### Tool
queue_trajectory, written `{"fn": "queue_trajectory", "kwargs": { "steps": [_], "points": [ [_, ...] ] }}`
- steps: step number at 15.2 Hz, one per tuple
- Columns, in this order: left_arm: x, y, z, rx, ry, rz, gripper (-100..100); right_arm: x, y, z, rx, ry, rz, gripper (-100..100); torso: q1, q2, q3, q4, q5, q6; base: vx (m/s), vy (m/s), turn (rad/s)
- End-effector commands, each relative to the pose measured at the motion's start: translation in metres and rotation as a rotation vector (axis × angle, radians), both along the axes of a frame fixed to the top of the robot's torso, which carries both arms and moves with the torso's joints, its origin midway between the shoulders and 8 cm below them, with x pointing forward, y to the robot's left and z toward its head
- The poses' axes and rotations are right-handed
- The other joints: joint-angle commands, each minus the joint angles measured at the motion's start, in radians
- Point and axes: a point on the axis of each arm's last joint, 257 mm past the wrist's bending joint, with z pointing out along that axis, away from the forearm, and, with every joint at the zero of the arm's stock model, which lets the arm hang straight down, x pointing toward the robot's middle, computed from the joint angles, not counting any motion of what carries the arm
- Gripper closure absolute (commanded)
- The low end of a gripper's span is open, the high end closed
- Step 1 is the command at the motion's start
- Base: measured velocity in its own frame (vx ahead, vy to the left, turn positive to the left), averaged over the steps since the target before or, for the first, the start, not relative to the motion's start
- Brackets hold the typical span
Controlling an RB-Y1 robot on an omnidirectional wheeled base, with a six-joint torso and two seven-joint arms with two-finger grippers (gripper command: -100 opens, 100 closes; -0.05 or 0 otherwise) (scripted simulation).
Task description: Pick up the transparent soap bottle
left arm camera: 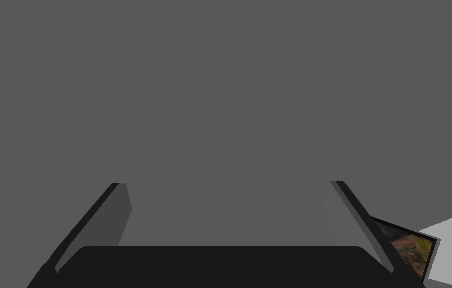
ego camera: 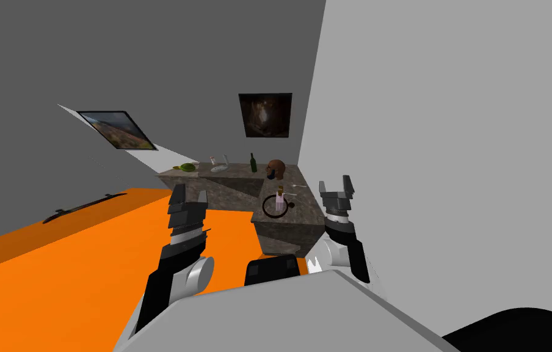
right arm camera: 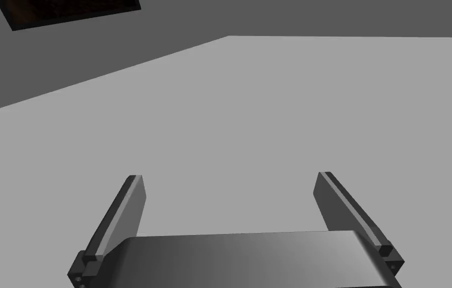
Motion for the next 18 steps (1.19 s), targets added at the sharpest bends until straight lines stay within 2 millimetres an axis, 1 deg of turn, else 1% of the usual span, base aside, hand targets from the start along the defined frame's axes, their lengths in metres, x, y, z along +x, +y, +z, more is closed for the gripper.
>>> {"fn": "queue_trajectory", "kwargs": {
  "steps": [1,2,3,4,5,6,7,8,9,10,11,12,13,14,16,17,18],
  "points": [
    [0.000,0.000,0.000,0.000,0.000,0.000,0,0.002,0.004,-0.004,-0.025,0.016,0.020,-100,0.000,0.000,0.000,0.000,0.000,0.000,-0.003,0.012,0.023],
    [0.000,0.000,0.000,0.000,0.000,0.000,0,0.005,0.007,-0.008,-0.040,0.031,0.035,-100,0.000,0.000,0.000,0.000,0.000,0.000,-0.008,0.035,0.064],
    [0.000,0.000,0.000,0.000,0.000,0.000,0,0.005,0.007,-0.008,-0.043,0.032,0.036,-100,0.001,0.000,0.000,0.000,0.000,0.000,-0.009,0.039,0.047],
    [0.000,0.000,0.000,0.000,0.000,0.000,0,0.007,0.011,-0.014,-0.063,0.052,0.055,-100,0.002,0.001,0.000,0.000,0.000,0.000,-0.008,0.046,0.044],
    [0.000,0.000,0.000,0.000,0.000,0.000,0,0.007,0.011,-0.014,-0.063,0.052,0.055,-100,0.003,0.001,0.000,0.000,0.001,0.000,-0.008,0.044,0.032],
    [0.000,0.000,0.000,0.000,0.000,0.000,0,0.010,0.014,-0.022,-0.084,0.076,0.077,-100,0.003,0.001,0.000,0.000,0.001,0.000,-0.015,0.050,0.050],
    [0.000,0.000,0.000,0.000,0.000,0.000,0,0.011,0.015,-0.022,-0.085,0.076,0.077,-100,0.003,0.001,0.000,0.000,0.001,0.000,-0.015,0.049,0.049],
    [0.000,0.000,0.000,0.000,0.000,0.000,0,0.014,0.018,-0.031,-0.102,0.104,0.098,-100,0.003,0.001,0.001,0.000,0.001,0.000,-0.014,0.060,0.068],
    [0.000,0.000,0.000,0.000,0.000,0.000,0,0.014,0.018,-0.031,-0.108,0.105,0.101,-100,0.004,0.001,0.001,0.000,0.001,0.000,-0.013,0.057,0.059],
    [0.000,0.000,0.000,0.000,0.000,0.000,0,0.017,0.021,-0.042,-0.119,0.136,0.120,-100,0.004,0.001,0.001,0.000,0.001,0.000,-0.014,0.066,0.072],
    [0.000,0.000,0.000,0.000,0.000,0.000,0,0.017,0.022,-0.042,-0.132,0.139,0.126,-100,0.004,0.001,0.001,0.000,0.001,0.000,-0.010,0.063,0.059],
    [0.000,0.000,0.000,0.000,0.000,0.000,0,0.020,0.024,-0.055,-0.138,0.172,0.143,-100,0.004,0.001,0.001,0.000,0.001,0.000,-0.012,0.069,0.084],
    [0.000,0.000,0.000,0.000,0.000,0.000,0,0.020,0.026,-0.055,-0.157,0.176,0.152,-100,0.005,0.001,0.001,0.000,0.001,0.000,-0.017,0.065,0.071],
    [0.000,0.000,0.000,0.000,0.000,0.000,0,0.023,0.027,-0.069,-0.161,0.213,0.169,-100,0.005,0.001,0.001,0.000,0.001,0.000,-0.022,0.077,0.095],
    [0.000,0.000,0.000,0.000,0.000,0.000,0,0.023,0.029,-0.069,-0.183,0.218,0.179,-100,0.006,0.002,0.001,0.000,0.001,0.000,-0.017,0.073,0.046],
    [0.000,0.000,0.000,0.000,0.000,0.000,0,0.025,0.030,-0.085,-0.194,0.260,0.199,-100,0.005,0.001,0.001,0.000,0.001,0.000,-0.006,0.072,0.091],
    [0.000,0.000,0.000,0.000,0.000,0.000,0,0.025,0.031,-0.085,-0.211,0.264,0.206,-100,0.005,0.001,0.001,0.000,0.001,0.000,-0.008,0.076,0.074]
  ]
}}
